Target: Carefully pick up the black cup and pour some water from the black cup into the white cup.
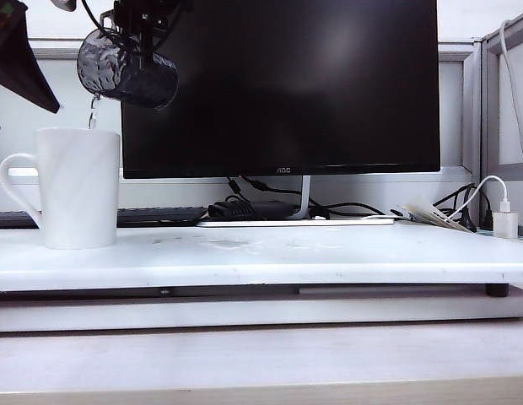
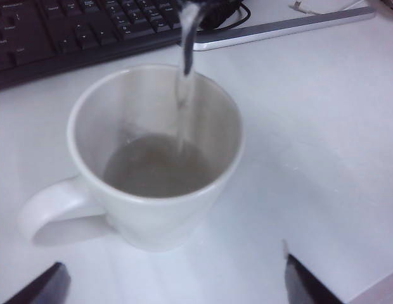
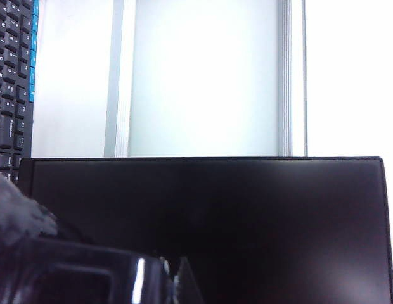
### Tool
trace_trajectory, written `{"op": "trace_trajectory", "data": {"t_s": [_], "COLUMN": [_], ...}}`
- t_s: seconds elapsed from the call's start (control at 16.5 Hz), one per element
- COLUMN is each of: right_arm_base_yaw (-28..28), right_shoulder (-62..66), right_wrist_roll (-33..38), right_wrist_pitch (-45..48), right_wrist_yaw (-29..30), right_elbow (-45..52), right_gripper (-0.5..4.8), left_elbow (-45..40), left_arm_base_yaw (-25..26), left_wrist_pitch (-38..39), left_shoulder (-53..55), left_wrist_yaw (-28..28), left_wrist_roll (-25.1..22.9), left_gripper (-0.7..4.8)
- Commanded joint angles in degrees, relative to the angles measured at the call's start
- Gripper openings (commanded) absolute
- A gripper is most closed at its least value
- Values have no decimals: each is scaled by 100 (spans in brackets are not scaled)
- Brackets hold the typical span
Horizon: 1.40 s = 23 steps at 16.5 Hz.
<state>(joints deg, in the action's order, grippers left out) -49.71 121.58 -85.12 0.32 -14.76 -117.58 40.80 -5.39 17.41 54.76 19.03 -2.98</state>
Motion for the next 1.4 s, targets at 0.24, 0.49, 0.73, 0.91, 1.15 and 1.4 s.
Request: {"op": "trace_trajectory", "data": {"t_s": [0.24,0.49,0.73,0.91,1.15,1.4], "right_arm_base_yaw": [-50,-44,168,728,1552,1596], "right_shoulder": [-46,-212,-809,-1792,-3254,-4811], "right_wrist_roll": [1552,3403,5031,6616,7058,7401], "right_wrist_pitch": [164,0,-345,-1587,-3956,-4859], "right_wrist_yaw": [-219,-612,-612,-612,-164,-177], "right_elbow": [-37,-44,-42,-39,-24,457], "right_gripper": [-6,-6,-6,-6,-6,-6], "left_elbow": [17,22,31,28,26,20], "left_arm_base_yaw": [7,7,11,2,2,2], "left_wrist_pitch": [-22,-37,-319,-1093,-855,-55], "left_shoulder": [-13,-37,-490,-1303,-2514,-3401], "left_wrist_yaw": [4,28,22,52,52,50], "left_wrist_roll": [0,46,592,671,1043,1051], "left_gripper": [479,479,479,479,479,479]}}
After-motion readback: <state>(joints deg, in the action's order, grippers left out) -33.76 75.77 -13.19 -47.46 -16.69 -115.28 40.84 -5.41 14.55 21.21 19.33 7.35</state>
